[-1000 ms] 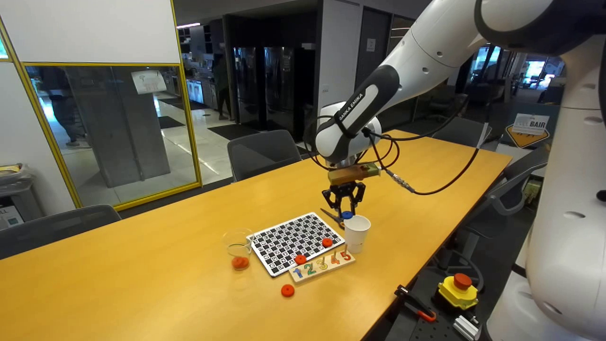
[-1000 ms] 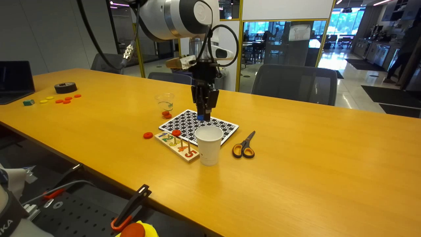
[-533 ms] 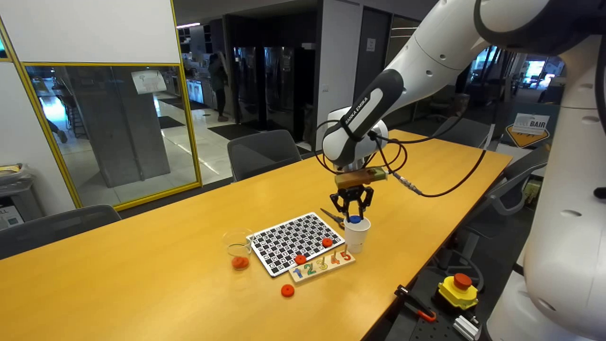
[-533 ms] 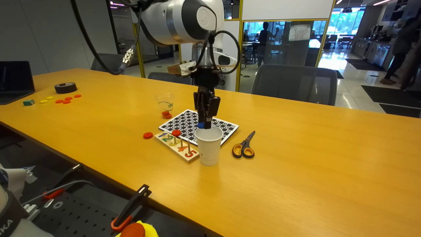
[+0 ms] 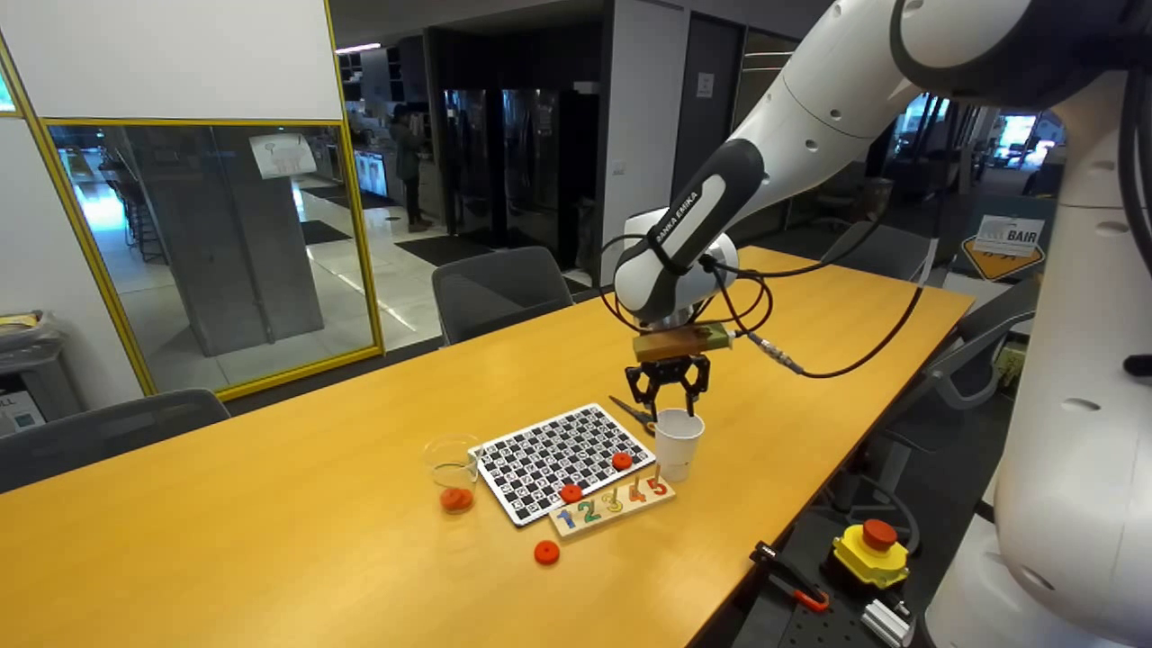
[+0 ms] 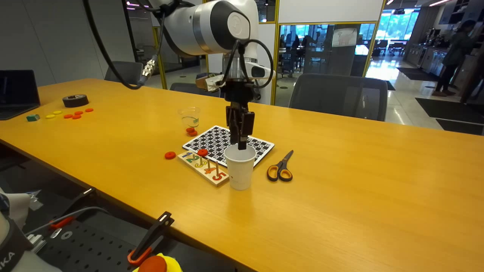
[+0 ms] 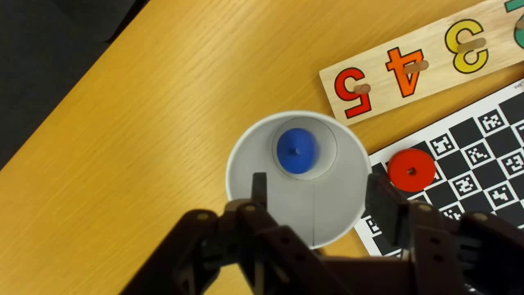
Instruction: Pick up the orange and blue objects from the table and put them in the two cups
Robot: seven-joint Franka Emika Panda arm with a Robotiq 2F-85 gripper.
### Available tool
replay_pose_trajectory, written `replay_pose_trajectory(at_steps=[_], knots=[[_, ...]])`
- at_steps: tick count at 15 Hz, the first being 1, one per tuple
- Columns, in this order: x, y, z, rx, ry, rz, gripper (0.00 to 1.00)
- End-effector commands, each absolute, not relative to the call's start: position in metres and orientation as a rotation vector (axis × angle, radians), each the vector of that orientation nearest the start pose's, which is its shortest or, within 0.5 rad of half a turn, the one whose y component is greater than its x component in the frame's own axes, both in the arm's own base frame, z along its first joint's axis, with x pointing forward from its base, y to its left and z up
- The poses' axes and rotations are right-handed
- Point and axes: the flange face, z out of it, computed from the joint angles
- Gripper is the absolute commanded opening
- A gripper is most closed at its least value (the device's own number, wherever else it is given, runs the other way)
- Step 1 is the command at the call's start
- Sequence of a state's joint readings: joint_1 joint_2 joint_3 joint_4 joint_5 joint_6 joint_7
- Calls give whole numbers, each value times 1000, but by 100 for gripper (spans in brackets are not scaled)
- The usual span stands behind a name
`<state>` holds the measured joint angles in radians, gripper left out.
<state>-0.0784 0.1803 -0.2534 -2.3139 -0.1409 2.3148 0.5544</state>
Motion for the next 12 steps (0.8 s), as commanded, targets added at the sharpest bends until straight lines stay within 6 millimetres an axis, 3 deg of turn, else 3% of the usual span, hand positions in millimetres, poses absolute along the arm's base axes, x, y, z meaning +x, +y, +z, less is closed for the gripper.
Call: replay_pose_trajectory(at_steps=[1, 3, 8, 12], knots=[[482, -154, 262, -3066, 1251, 152, 96], [486, -140, 267, -3087, 1186, 92, 100], [497, -96, 263, -3211, 760, 28, 100], [498, -81, 252, -3213, 424, 6, 100]])
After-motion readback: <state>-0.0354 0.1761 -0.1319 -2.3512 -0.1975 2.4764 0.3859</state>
